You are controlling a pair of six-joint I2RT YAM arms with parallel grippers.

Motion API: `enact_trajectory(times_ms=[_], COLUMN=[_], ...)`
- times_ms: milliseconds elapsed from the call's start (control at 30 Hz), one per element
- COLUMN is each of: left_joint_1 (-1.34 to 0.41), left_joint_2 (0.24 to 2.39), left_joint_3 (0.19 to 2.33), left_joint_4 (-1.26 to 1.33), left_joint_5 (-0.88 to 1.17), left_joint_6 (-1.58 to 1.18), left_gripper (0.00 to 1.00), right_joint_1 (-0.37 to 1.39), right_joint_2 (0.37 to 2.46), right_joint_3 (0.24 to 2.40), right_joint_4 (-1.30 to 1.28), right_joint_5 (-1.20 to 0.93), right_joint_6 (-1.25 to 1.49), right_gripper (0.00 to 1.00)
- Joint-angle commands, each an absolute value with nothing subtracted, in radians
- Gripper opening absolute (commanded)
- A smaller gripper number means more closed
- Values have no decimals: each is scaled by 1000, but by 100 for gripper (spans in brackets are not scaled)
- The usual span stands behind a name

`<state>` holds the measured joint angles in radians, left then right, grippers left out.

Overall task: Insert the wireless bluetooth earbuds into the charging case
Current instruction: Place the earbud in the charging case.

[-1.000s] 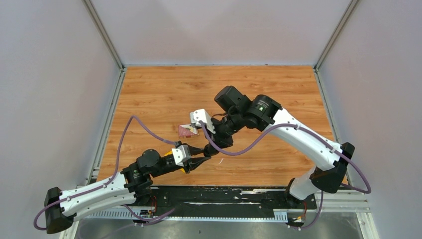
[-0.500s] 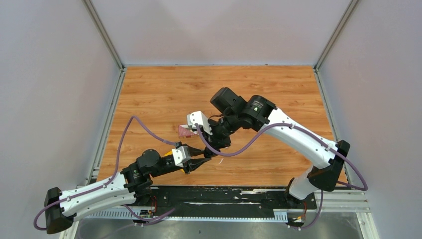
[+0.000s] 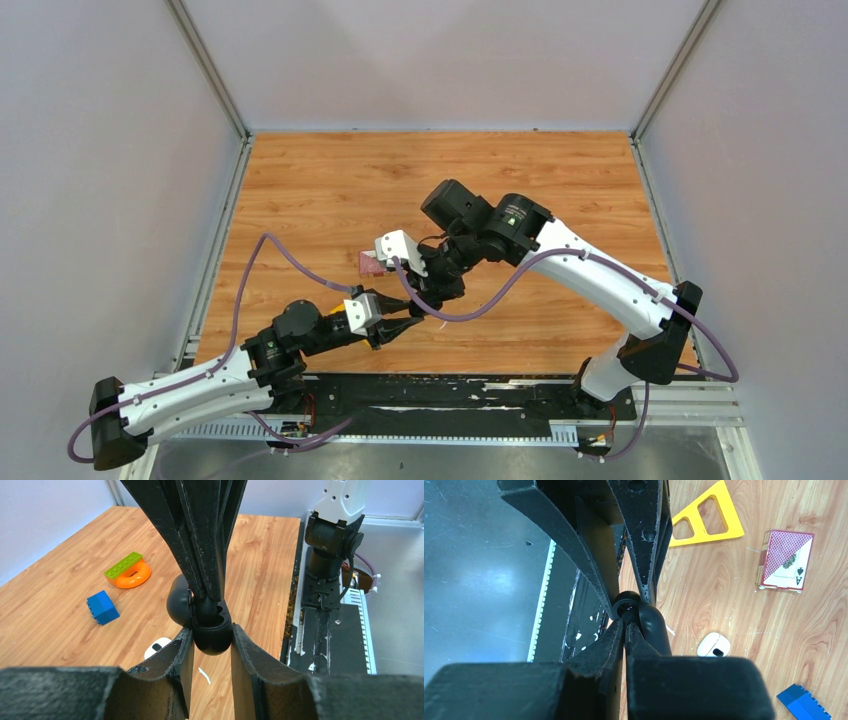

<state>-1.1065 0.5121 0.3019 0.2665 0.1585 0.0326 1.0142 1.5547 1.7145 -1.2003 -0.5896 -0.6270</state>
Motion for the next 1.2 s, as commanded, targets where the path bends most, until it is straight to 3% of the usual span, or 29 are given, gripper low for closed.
enact_trajectory(times_ms=[0,533,867,1167], left_joint_1=[-1111,-1112,-1111,-1111], left_joint_2=[506,517,507,503], left_joint_3=[339,344,339,339], left_joint_4=[307,312,310,308], left_joint_5=[161,184,171,159], left_joint_6=[43,37,38,36], left_gripper=[0,0,0,0], right_joint_1=[1025,1047,1048,1048], right_joint_2=[1546,1573,1552,1464], right_joint_3=[1701,1708,1739,1776], right_joint_4=[-1206,-1180,-1165,-1204], right_joint_5=[-585,-570,-517,-610], right_joint_6=[-653,-658,-666,-714], right_gripper=[0,0,18,21])
